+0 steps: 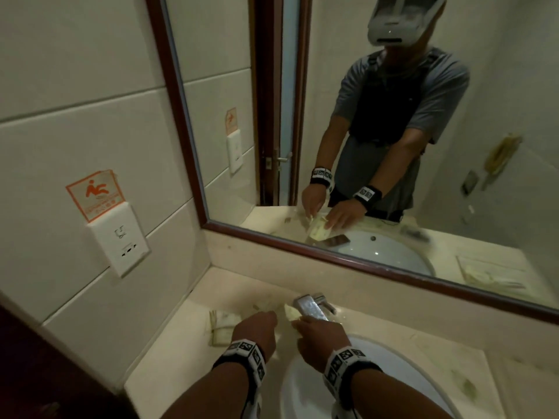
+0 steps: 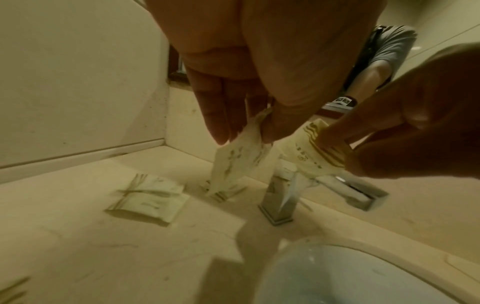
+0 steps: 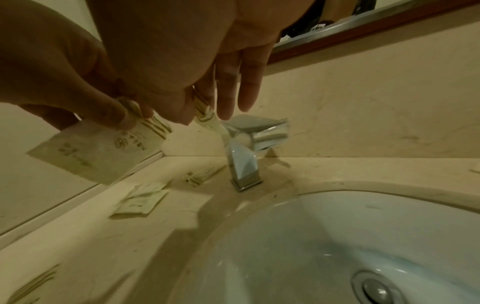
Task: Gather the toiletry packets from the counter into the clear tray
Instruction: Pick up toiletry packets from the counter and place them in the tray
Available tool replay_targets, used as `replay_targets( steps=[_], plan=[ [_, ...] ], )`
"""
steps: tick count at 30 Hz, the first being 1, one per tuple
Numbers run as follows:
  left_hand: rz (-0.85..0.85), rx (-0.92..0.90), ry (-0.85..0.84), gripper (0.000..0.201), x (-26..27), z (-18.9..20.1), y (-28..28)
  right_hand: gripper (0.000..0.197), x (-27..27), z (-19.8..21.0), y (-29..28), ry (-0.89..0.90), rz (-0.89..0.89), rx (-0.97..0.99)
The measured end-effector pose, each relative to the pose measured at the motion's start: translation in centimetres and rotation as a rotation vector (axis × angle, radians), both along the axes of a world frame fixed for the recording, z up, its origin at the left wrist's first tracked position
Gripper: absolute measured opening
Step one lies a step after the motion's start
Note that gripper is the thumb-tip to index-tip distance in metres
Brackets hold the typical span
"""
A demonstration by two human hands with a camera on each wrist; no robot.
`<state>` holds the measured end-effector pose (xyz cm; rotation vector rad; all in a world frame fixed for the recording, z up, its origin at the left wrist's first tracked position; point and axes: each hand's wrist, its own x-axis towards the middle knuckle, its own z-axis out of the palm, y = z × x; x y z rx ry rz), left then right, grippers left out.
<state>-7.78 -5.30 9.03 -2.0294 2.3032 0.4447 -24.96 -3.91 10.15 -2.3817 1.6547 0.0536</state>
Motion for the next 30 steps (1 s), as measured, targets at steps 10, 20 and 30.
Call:
replay_targets(
  steps=[10, 20, 30],
  plan=[
    [-0.055, -0.026, 0.05, 0.05, -8.4, 1.4, 1.7, 0.033, -7.7, 1.6, 3.0, -0.097, -0.092, -0.011],
    [-0.065, -0.008, 0.005, 0.031, -13.8, 2.6, 5.6, 0.025, -13.2, 0.9, 6.7, -0.146, -0.18, -0.051],
    [-0.146, 0.008, 0.054, 0.025, -16.6, 2.6, 9.6, 0.02, -17.0, 1.4, 11.3, -0.154, -0.227, -0.014]
  ],
)
